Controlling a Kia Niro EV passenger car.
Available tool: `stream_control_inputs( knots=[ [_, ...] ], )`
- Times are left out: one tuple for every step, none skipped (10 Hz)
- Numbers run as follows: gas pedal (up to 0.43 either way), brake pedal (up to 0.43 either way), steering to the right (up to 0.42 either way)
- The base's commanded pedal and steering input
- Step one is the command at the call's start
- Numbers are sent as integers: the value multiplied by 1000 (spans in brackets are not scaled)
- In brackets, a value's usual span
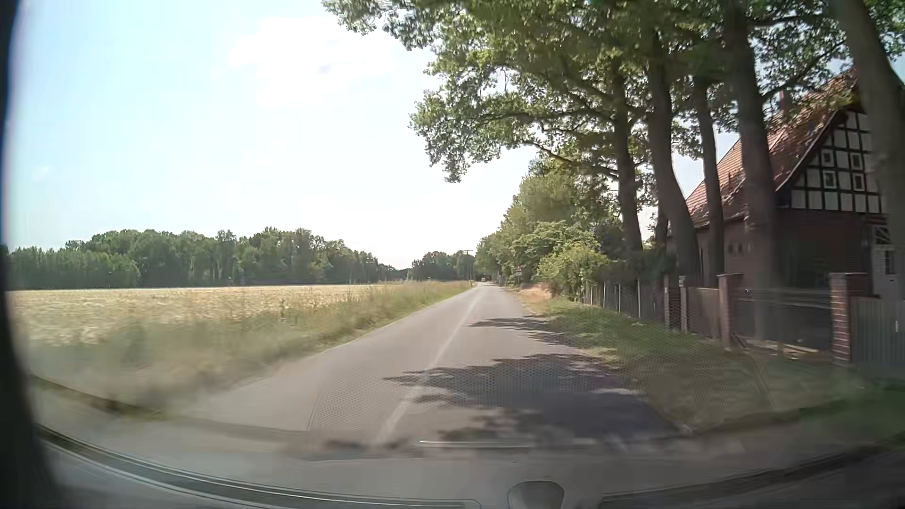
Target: Follow the waypoints while adhering to traffic rules and regulations
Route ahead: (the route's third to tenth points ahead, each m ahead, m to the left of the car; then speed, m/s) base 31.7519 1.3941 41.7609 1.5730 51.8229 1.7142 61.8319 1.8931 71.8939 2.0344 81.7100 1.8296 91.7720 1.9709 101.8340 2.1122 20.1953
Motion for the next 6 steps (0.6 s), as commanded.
stream_control_inputs(
  knots=[
    [177, 6, 4],
    [150, 6, 4],
    [118, 6, 4],
    [79, 6, 4],
    [79, 6, 4],
    [79, 6, 4]
  ],
)
